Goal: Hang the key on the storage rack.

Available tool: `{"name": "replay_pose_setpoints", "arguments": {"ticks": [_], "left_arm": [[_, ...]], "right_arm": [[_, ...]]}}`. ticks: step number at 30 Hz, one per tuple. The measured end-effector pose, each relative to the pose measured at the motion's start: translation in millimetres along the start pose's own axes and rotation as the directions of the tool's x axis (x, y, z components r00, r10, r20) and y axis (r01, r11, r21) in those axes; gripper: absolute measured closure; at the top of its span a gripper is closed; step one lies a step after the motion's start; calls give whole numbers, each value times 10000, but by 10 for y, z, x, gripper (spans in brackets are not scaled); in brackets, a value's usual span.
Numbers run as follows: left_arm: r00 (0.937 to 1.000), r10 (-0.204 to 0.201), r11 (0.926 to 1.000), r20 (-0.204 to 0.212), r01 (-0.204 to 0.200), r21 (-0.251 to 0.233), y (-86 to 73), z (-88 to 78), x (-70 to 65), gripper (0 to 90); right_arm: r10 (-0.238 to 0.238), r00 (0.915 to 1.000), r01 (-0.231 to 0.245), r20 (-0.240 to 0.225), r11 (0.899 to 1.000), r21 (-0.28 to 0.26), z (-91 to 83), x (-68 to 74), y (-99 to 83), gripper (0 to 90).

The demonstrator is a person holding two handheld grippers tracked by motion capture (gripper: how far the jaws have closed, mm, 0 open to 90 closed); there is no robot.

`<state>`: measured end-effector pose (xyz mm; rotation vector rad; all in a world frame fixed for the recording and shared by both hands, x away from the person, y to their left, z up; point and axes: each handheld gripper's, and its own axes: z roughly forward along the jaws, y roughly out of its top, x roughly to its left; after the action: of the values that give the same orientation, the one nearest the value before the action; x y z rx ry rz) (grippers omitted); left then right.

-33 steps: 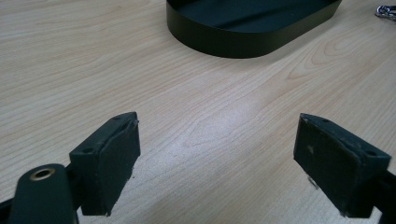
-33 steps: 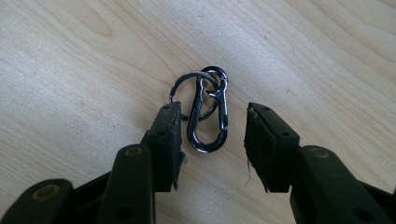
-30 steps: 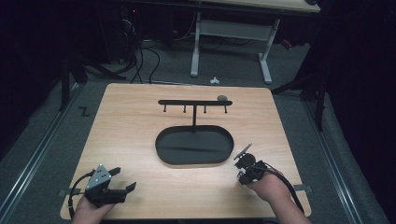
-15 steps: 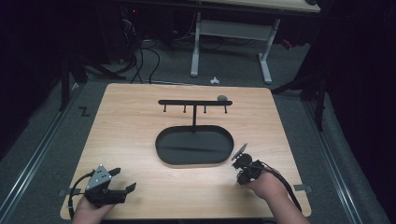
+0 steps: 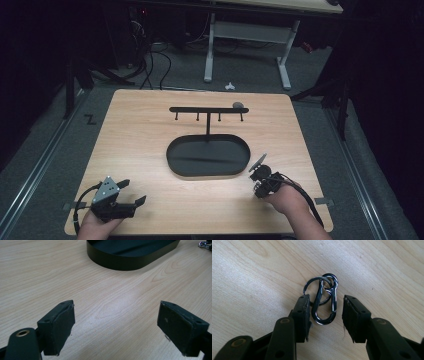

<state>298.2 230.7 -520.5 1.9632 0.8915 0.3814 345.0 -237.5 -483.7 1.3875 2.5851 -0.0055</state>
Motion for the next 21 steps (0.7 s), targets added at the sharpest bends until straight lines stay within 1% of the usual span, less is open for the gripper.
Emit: {"name": "replay_pose_setpoints", "arguments": {"ticks": [2, 3, 4, 5, 9, 12, 15, 16, 18, 21], "left_arm": [[10000, 54, 10000, 13, -54, 36, 1, 7, 2, 150], [10000, 54, 10000, 13, -54, 36, 1, 7, 2, 150], [10000, 62, 10000, 32, -62, 39, 0, 10, -2, 150], [10000, 62, 10000, 32, -62, 39, 0, 10, -2, 150], [10000, 73, 10000, 40, -73, 54, 2, 8, -4, 150], [9999, 87, 9999, 56, -88, 73, 2, 10, -7, 150], [9999, 95, 9999, 70, -95, 79, 2, 11, -8, 150], [9999, 91, 9999, 73, -91, 82, 1, 10, -8, 150], [9999, 83, 9999, 73, -83, 82, 0, 9, -7, 150], [9999, 78, 9999, 71, -78, 67, -1, 7, -5, 150]], "right_arm": [[-136, 9999, 136, -1, 9999, 12, -5, -17, -12, 585], [-136, 9999, 136, -1, 9999, 12, -5, -17, -12, 585], [-36, 10000, 36, -80, 10000, 75, -1, -18, -20, 596], [-71, 9999, 72, -107, 9999, 130, 4, -17, -23, 601], [-235, 9997, 235, -10, 9995, 199, 26, -2, -25, 615], [-406, 9992, 406, 39, 9991, 139, 30, 0, -9, 611], [-387, 9992, 387, 37, 9992, 88, 33, -4, 1, 611], [-355, 9994, 355, -5, 9994, 51, 35, -5, 6, 618], [-359, 9993, 359, -77, 9994, 11, 34, -3, 9, 665], [-367, 9993, 367, -77, 9993, -46, 33, 6, 10, 688]]}}
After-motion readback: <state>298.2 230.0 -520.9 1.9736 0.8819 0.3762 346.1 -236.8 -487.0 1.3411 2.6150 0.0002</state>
